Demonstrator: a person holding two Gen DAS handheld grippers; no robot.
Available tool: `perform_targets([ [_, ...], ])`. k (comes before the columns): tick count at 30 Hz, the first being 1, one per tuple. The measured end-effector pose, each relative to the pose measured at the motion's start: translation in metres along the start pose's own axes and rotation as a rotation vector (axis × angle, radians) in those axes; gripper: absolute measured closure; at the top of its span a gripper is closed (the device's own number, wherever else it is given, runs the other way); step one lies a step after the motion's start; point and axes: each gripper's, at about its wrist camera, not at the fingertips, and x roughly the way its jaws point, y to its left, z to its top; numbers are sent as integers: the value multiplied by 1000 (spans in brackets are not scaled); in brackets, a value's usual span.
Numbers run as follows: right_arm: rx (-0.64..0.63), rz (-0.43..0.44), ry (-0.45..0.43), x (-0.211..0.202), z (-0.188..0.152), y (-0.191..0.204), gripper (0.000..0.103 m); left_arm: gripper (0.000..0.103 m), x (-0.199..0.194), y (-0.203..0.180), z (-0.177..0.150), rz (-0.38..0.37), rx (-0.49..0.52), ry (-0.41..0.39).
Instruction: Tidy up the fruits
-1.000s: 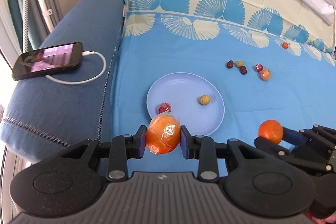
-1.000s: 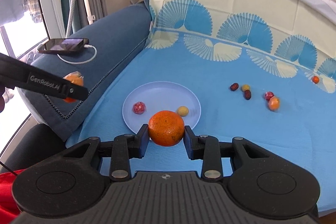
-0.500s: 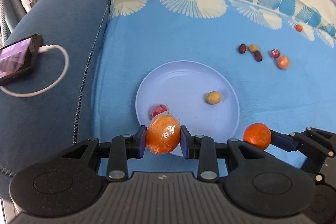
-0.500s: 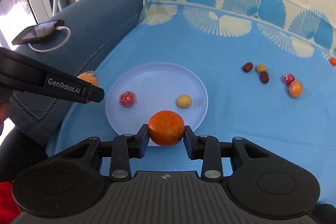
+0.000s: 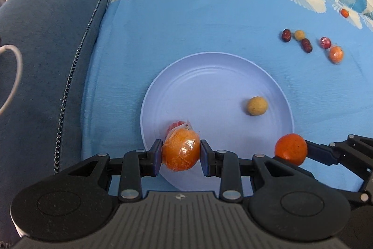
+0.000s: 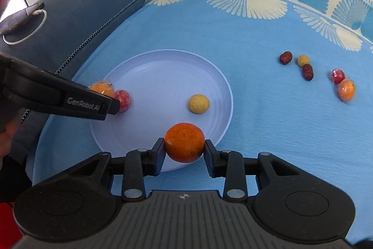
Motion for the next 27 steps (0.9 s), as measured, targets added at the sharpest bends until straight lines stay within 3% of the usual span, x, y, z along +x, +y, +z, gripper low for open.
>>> perform_targets([
  [2,-9,12,-5,3,2,0,63,47,0,1,3,-4,15,-14],
  [3,-16,22,-13,2,5,0,57,15,-3,1,5,1,35,-26],
  [4,-23,29,-19,1,7,0,38,1,-8,0,7,17,49,-48],
  [5,-30,28,-30,-3,9,1,20,0,-16,0,6,35,58,-89],
  [7,-56,10,-62,-15,10,2,12,0,-33,2,3,50,87,-135],
  [10,-101,-2,-44,-34,5,5,6,0,-50,4,-9,93,100,-118],
  [18,0,-49,-59,-99,-25,12,2,0,-108,11,-75,124,0,-63],
  [21,55,-52,-87,-123,-34,12,1,0,-129,8,-101,136,18,-83],
  [27,16,-79,-172,-159,-50,28,1,0,-162,3,-120,123,14,-161],
])
